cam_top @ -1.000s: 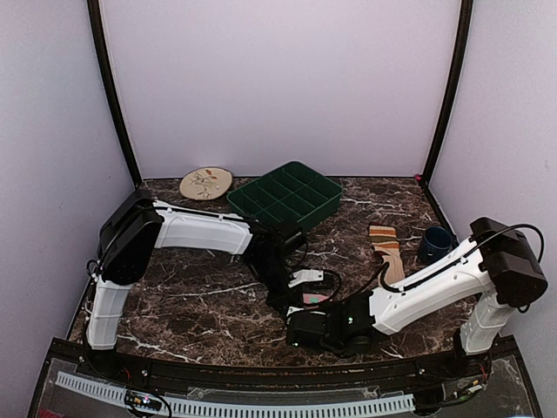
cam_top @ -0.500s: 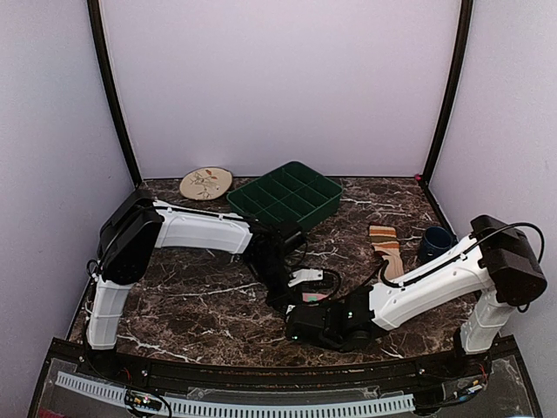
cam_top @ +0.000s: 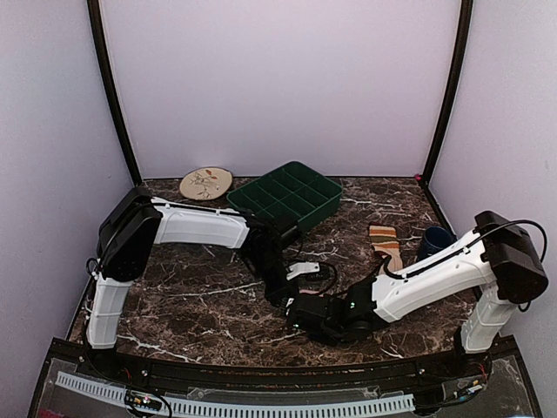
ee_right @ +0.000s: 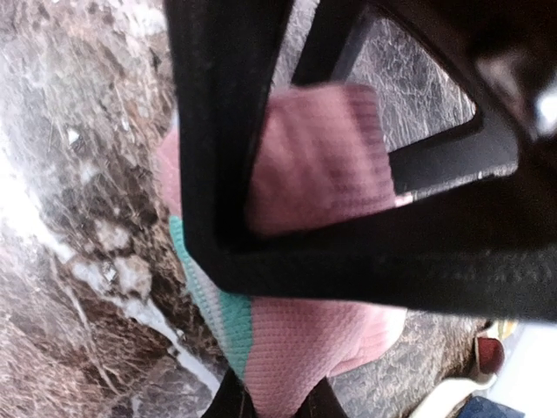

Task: Roll the socks
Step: Roll the sock at the center of the board.

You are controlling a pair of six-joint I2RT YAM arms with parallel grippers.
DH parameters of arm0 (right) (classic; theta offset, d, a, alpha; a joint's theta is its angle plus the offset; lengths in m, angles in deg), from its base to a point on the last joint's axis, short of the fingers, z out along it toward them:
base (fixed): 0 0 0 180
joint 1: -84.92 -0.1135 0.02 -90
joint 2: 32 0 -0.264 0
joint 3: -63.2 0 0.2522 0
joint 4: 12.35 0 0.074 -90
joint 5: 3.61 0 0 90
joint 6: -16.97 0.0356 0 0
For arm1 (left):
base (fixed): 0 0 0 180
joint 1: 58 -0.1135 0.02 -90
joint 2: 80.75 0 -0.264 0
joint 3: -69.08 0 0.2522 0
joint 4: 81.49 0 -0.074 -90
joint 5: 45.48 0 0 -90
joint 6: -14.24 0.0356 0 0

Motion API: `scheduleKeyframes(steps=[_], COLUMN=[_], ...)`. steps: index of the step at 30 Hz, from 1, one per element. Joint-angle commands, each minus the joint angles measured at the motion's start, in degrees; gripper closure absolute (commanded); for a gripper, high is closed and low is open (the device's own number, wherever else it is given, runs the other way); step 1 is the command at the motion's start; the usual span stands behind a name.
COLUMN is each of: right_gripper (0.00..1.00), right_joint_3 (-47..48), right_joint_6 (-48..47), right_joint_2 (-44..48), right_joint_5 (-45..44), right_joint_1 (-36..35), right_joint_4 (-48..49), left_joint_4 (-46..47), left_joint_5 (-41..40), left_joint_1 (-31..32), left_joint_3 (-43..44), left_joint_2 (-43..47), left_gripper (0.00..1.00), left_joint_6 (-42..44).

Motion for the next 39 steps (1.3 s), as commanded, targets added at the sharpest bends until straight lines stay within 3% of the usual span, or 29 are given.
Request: scheduleKeyframes(steps=[1,10,28,39], right_gripper=[1.00,1.00,1.00,1.00], right_joint_3=[-0.46,-0.45,1.00,3.67], right_joint_6=[4.12,5.08,6.25,6.67], right_joint_2=[0.95,1.26,0.66,3.33], right_joint_5=[2.38,3.05,5.73,18.73], right_joint_1=[2.18,3.73,5.18,8.73], right_joint_4=[-1.17,-1.82,-1.82,-3.87], left_joint_4=[-3.92,-2.23,4.72,16.10], left_joint_5=[-3.69,-5.51,-8.01,-15.15], left_joint_1=[-0.55,-2.15,-6.55,-7.94], left_joint_3=[-0.88,-5.14,-14.26,-25.18], left_joint_2=[-0.37,2.11,9.82,16.99], left_gripper=[0.65,0.56,0.54,0.55], left_joint_6=[-1.76,-2.97,-5.79,-8.18])
